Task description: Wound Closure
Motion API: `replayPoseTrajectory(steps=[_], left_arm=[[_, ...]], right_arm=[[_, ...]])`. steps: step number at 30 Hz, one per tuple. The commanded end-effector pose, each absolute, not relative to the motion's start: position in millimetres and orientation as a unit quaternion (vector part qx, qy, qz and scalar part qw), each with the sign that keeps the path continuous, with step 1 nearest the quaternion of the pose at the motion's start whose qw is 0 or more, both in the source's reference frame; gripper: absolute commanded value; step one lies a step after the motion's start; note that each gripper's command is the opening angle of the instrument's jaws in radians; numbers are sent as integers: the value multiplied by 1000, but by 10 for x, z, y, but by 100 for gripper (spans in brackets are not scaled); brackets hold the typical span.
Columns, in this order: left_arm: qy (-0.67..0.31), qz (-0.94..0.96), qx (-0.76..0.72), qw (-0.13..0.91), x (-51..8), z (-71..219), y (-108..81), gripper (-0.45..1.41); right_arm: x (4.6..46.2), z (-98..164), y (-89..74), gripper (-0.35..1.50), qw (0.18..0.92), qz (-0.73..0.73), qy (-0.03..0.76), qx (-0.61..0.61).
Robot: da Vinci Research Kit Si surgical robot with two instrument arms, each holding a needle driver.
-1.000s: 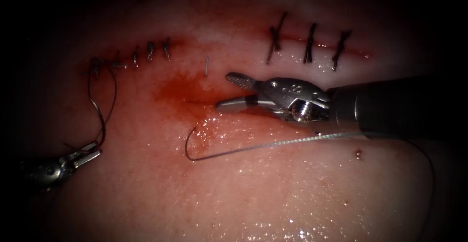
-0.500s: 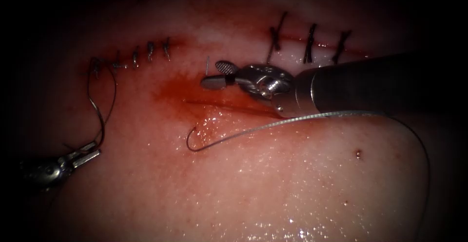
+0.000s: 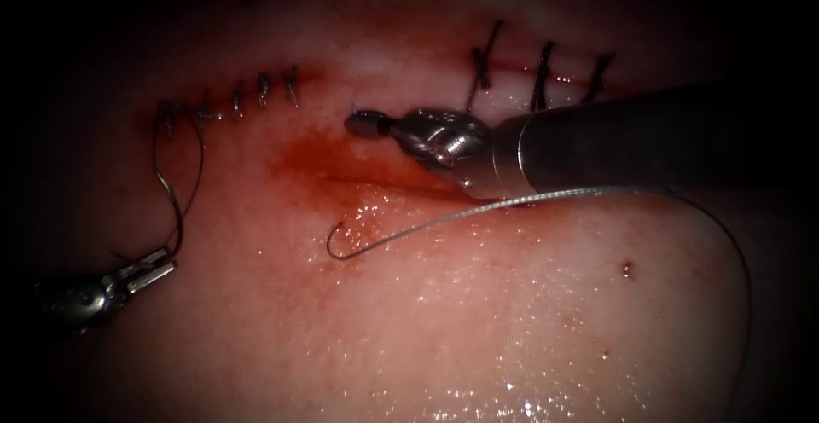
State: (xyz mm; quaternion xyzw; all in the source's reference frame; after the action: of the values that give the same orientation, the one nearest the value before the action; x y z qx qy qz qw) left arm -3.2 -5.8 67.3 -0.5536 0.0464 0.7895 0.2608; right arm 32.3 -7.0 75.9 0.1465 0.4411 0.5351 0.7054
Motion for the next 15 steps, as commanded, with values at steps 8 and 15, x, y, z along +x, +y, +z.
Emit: replayPoseTrajectory(steps=[8, 15], left_arm=[[44, 789, -554, 261, -38, 678, -67, -45], [44, 789, -554, 261, -38, 678, -68, -45]], right_arm=[[329, 722, -52, -35, 699, 477, 519, 120], [331, 689, -39, -35, 690, 465, 545, 106]])
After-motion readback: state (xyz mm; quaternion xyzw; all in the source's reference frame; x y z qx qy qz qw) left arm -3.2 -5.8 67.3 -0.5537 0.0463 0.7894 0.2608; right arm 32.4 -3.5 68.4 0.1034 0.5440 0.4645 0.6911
